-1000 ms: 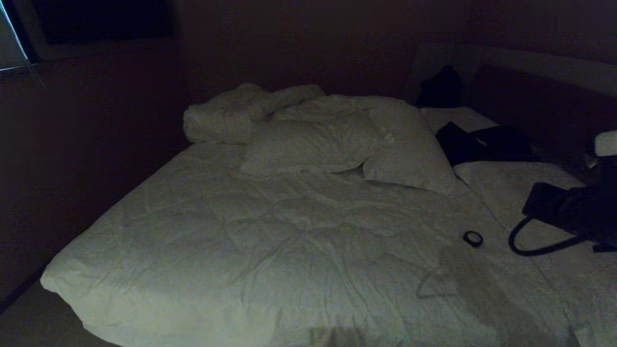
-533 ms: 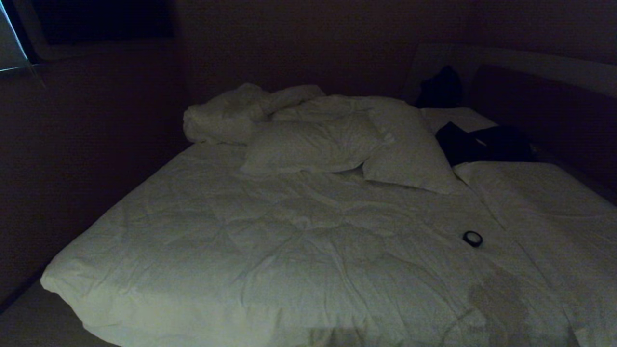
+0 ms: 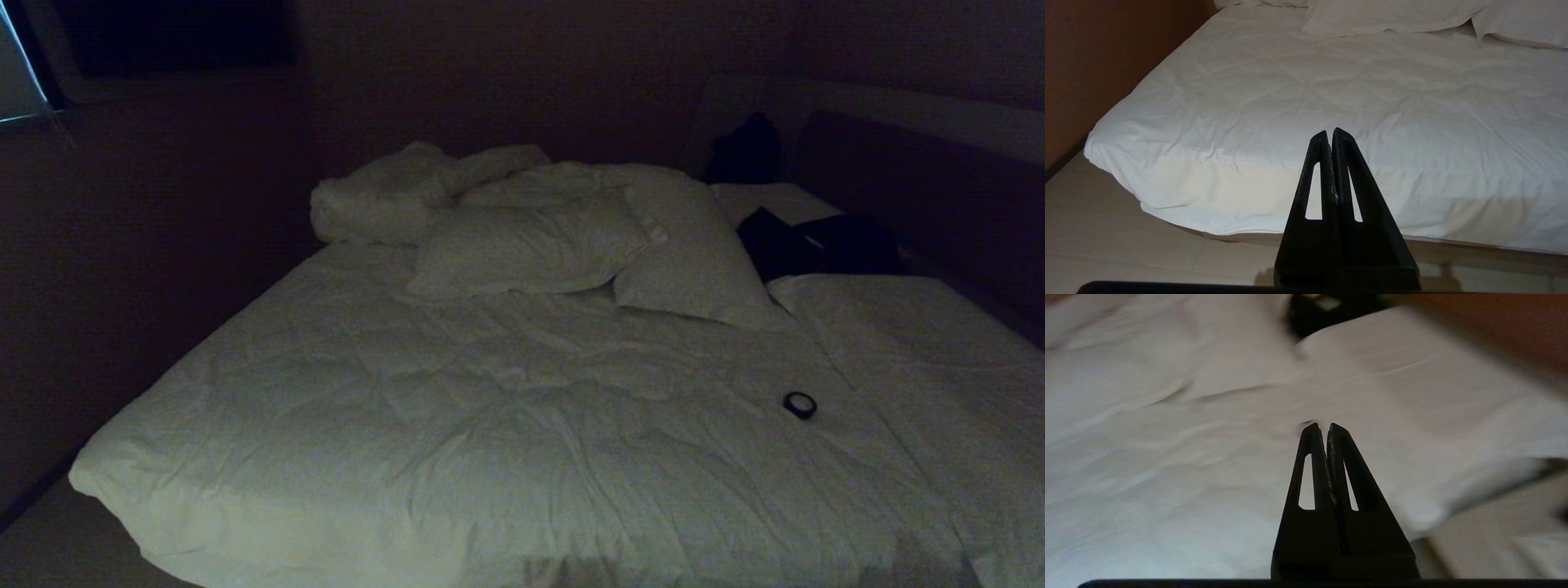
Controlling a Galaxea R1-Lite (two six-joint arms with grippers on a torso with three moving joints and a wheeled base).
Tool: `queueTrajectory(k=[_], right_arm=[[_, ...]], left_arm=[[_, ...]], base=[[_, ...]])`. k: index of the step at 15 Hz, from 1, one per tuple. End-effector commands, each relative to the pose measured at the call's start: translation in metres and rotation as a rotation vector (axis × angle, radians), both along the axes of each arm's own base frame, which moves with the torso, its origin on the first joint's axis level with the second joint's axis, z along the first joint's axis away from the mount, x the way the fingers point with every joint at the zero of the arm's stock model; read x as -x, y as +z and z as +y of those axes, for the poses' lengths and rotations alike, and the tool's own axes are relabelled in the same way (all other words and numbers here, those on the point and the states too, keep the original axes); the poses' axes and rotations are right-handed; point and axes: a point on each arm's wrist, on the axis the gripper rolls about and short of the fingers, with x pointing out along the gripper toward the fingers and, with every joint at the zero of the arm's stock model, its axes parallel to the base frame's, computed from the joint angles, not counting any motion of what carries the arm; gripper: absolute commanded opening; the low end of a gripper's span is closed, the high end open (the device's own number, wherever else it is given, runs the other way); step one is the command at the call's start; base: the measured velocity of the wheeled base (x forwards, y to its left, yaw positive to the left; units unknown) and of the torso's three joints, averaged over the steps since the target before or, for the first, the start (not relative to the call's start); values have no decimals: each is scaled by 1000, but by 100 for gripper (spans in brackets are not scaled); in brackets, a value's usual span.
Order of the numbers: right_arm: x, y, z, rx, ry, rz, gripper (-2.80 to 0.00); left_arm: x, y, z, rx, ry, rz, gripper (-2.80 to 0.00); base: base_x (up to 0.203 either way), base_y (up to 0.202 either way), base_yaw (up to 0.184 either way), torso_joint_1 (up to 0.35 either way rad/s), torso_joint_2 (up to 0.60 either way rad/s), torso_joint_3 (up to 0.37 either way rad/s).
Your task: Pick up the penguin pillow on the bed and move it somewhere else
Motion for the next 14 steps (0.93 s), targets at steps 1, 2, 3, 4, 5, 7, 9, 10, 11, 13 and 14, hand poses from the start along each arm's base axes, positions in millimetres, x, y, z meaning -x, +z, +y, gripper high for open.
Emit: queueTrajectory(k=[1,2,3,4,5,7,9,10,11,13,14], right_arm=[[19,-3,-2,104,-105,-14,-280],[24,-4,-1,113,-120,-30,-280],[32,-7,-1,119,-123,-53,-280],[39,-10,-1,126,-119,-75,-280],[45,-14,-1,132,-101,-97,-280],[56,-26,0,151,-49,-106,-280],[65,-35,1,163,-10,-109,-280],[69,-40,2,171,30,-124,-280],[74,-45,3,183,66,-141,-280],[82,-59,5,233,124,-155,-280],[84,-66,5,260,153,-154,-280]], left_arm=[[0,0,0,1,1,1,-280],[0,0,0,1,1,1,-280],[0,0,0,1,1,1,-280],[0,0,0,-1,1,1,-280],[0,0,0,1,0,1,-280],[0,0,0,1,-1,1,-280],[0,0,0,0,1,1,-280],[0,0,0,-1,1,1,-280],[0,0,0,1,1,1,-280],[0,0,0,0,1,1,-280],[0,0,0,-1,1,1,-280]], base=[[0,0,0,0,0,0],[0,0,0,0,0,0],[0,0,0,0,0,0],[0,0,0,0,0,0],[0,0,0,0,0,0],[0,0,0,0,0,0],[0,0,0,0,0,0],[0,0,0,0,0,0],[0,0,0,0,0,0],[0,0,0,0,0,0],[0,0,0,0,0,0]])
